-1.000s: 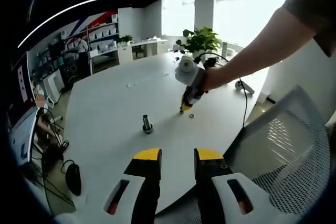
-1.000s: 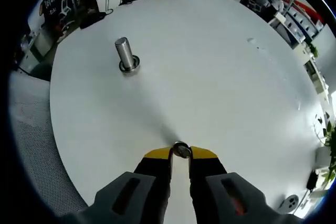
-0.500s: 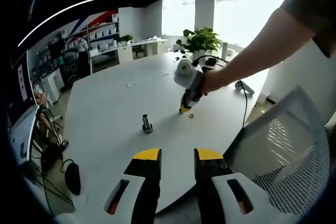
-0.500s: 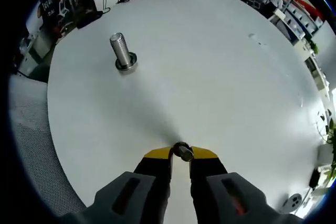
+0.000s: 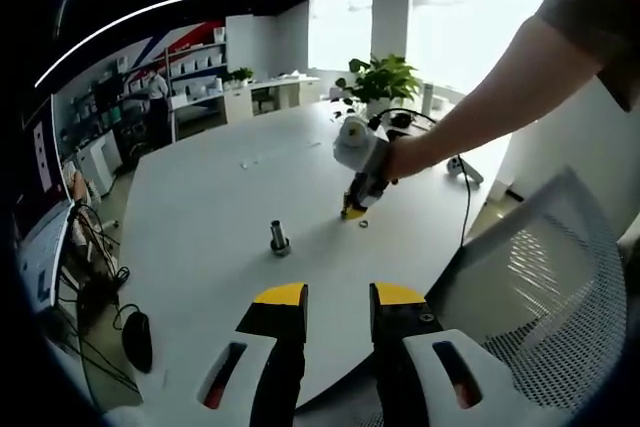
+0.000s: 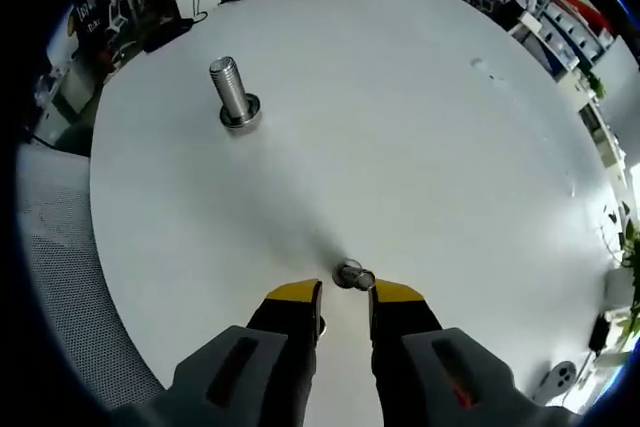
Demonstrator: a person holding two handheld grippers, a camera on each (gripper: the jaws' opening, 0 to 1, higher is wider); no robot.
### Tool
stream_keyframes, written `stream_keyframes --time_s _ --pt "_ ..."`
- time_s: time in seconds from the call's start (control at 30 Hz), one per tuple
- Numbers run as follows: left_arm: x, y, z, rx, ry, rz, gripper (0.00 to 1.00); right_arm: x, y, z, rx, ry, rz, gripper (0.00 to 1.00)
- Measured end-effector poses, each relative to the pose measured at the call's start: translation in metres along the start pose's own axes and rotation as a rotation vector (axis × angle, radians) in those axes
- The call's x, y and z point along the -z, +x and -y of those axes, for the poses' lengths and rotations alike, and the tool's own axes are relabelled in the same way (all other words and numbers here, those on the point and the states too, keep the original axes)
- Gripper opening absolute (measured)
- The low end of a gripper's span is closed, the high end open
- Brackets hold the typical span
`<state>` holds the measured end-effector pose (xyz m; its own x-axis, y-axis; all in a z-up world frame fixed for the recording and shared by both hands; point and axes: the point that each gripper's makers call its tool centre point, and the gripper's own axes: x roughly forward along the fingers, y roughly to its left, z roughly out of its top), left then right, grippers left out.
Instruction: Place the washer onto the threaded stud by aligning its center hole with the stud, sliding it down to the base, and recovering from edge contact or off-axis alignment until the washer reaches the visible bottom stop.
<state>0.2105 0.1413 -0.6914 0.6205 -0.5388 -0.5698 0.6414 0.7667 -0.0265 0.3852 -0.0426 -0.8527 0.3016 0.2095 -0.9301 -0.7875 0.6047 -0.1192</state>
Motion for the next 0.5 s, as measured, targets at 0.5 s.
stream_keyframes --time_s 0.5 --pt "-0.001 -0.001 0.001 0.0 0.002 0.006 0.23 0.011 -0.008 -0.007 -0.013 0.039 -0.008 0.21"
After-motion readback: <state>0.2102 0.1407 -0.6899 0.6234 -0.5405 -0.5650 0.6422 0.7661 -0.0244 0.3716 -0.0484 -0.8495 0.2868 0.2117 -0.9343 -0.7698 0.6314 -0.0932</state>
